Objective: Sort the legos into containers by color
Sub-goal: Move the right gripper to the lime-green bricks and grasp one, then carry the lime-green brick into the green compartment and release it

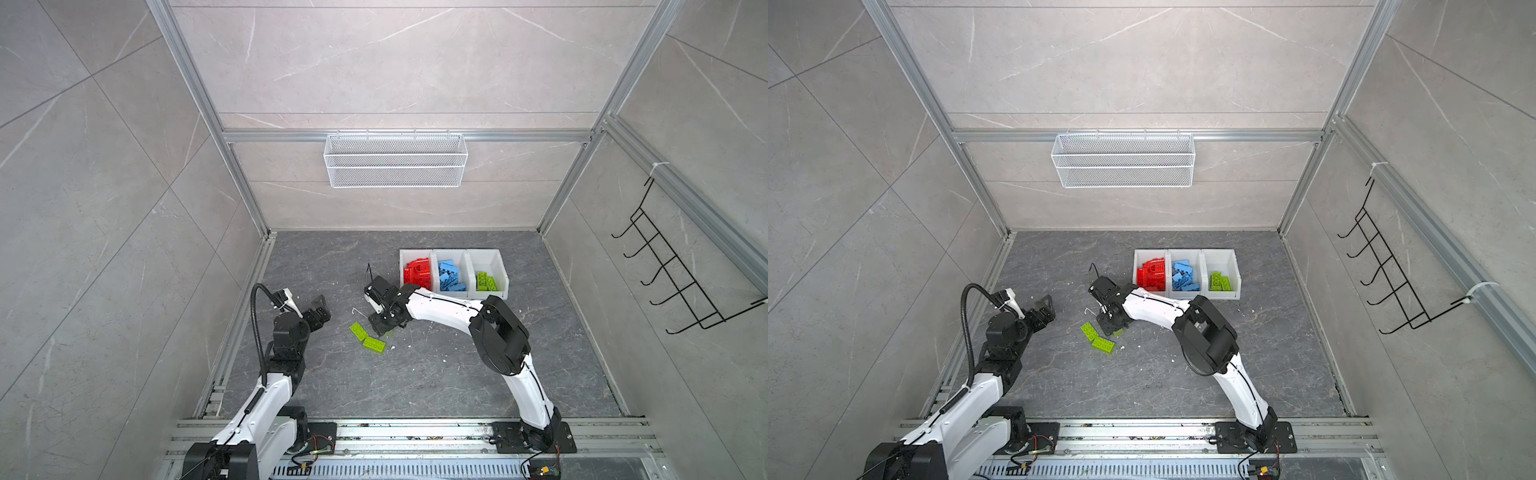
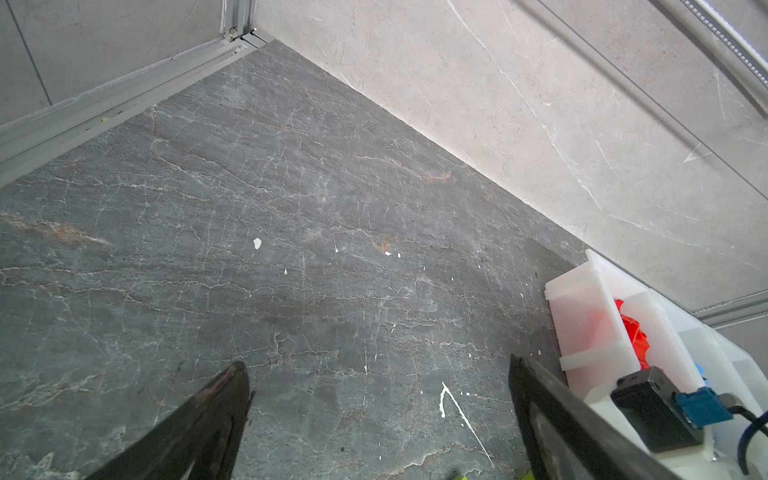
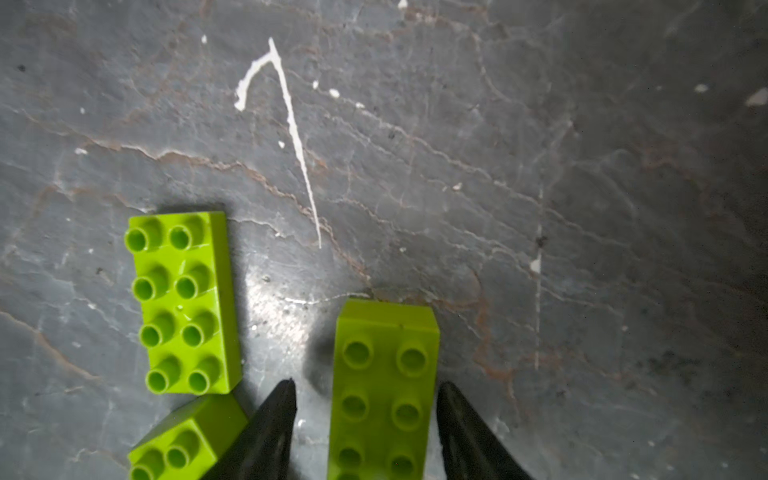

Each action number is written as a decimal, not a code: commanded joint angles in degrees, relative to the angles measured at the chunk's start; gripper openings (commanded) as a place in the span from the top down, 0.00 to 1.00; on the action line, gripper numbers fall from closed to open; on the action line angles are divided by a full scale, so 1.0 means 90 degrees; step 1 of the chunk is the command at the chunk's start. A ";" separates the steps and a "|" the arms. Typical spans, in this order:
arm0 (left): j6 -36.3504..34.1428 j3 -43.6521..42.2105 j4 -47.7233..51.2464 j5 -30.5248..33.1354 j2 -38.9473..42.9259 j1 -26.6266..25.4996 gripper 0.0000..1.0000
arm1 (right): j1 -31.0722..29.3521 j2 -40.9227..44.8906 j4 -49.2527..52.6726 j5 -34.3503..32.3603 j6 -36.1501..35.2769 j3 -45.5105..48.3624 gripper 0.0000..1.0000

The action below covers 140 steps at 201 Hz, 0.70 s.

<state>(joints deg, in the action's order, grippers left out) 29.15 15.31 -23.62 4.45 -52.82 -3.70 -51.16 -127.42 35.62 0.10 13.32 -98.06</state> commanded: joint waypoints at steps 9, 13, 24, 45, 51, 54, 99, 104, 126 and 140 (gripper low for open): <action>-0.0102 0.0123 -0.0213 0.0116 0.0043 0.0002 0.00 | -0.0029 -0.0180 0.0305 -0.0242 -0.0072 -0.0320 0.52; -0.0115 0.0128 -0.0216 0.0107 0.0060 0.0002 0.00 | -0.0024 -0.0163 0.0298 -0.0245 -0.0074 -0.0308 0.54; -0.0113 0.0119 -0.0189 0.0117 0.0104 0.0002 0.00 | -0.0029 -0.0094 0.0281 -0.0264 -0.0083 -0.0253 0.59; -0.0120 0.0109 -0.0193 0.0145 0.0136 0.0007 0.00 | -0.0012 0.0182 0.0168 -0.0285 -0.0064 -0.0014 0.66; -0.0104 0.0114 -0.0198 0.0150 0.0122 0.0002 0.00 | 0.0005 0.0288 0.0123 -0.0258 -0.0047 0.0074 0.68; -0.0104 0.0115 -0.0203 0.0150 0.0115 0.0004 0.00 | 0.0014 0.0353 0.0106 -0.0242 -0.0038 0.0118 0.69; -0.0103 0.0147 -0.0198 0.0073 0.0039 0.0009 0.00 | 0.0463 0.1691 -0.0298 0.0197 0.0171 0.1057 0.74; -0.0102 0.0142 -0.0202 0.0071 0.0039 0.0007 0.00 | 0.0536 0.1859 -0.0255 0.0204 0.0161 0.1134 0.74; -0.0100 0.0130 -0.0193 0.0096 0.0068 0.0002 0.00 | 0.1106 0.2719 -0.0226 0.0374 0.0179 0.1654 0.74; -0.0094 0.0128 -0.0188 0.0089 0.0078 0.0006 0.00 | 0.1676 0.3230 -0.0223 0.0535 0.0147 0.2003 0.74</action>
<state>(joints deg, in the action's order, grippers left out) 29.15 15.31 -23.59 4.43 -52.60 -3.70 -42.65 -106.39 33.65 2.50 13.96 -84.23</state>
